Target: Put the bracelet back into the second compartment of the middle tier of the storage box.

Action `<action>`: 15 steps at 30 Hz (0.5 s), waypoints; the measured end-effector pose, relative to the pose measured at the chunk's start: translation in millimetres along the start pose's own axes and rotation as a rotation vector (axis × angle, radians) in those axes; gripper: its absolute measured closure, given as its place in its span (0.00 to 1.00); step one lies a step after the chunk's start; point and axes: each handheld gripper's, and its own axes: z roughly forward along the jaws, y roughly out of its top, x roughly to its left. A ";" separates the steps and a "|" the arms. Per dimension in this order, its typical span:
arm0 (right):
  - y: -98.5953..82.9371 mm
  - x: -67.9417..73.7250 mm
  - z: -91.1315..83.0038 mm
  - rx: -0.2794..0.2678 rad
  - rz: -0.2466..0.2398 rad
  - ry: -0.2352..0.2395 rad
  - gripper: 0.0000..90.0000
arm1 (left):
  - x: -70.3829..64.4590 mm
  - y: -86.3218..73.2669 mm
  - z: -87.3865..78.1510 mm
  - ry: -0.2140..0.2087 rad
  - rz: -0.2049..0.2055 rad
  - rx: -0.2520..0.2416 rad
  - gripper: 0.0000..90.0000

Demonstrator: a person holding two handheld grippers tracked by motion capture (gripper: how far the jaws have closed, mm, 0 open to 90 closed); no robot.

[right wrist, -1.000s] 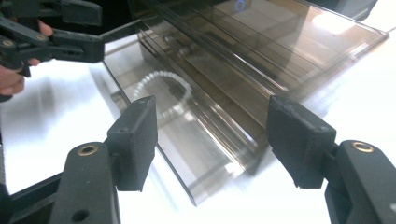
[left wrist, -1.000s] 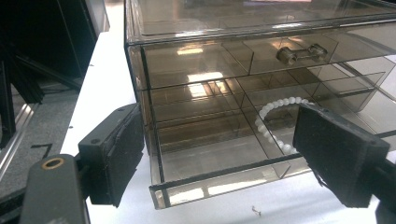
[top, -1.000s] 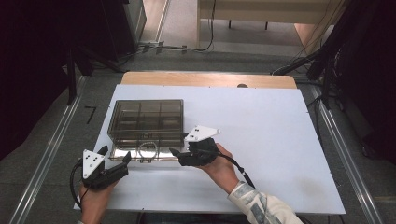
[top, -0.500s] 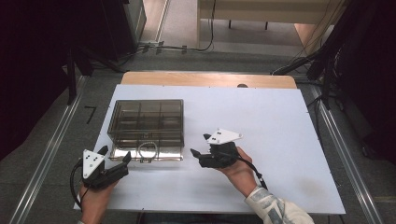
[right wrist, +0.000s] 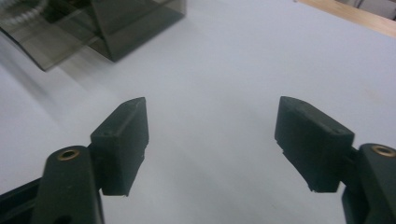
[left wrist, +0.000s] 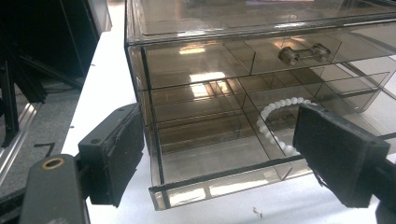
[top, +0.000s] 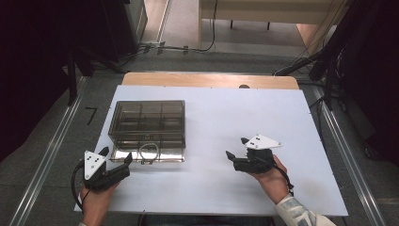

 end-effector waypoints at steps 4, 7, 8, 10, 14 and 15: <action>-10.4 -14.4 -8.2 0.010 0.026 -0.030 0.25 | -0.4 0.0 0.5 0.002 0.004 0.001 0.19; -15.5 -20.5 -11.3 0.020 0.032 -0.047 0.25 | -0.8 -0.2 1.2 0.005 0.002 0.000 0.19; -19.6 -25.1 -14.2 0.027 0.036 -0.063 0.25 | -0.8 -0.2 1.2 0.006 0.001 0.001 0.19; -21.4 -27.1 -15.9 0.029 0.039 -0.070 0.25 | -0.8 -0.2 1.2 0.008 0.002 0.001 0.19; -29.5 -39.2 -25.3 0.031 0.056 -0.100 0.25 | -0.3 -0.5 0.9 0.010 0.001 0.000 0.19; -29.5 -39.2 -25.3 0.031 0.056 -0.100 0.25 | -0.1 -0.5 0.8 0.012 0.002 0.001 0.19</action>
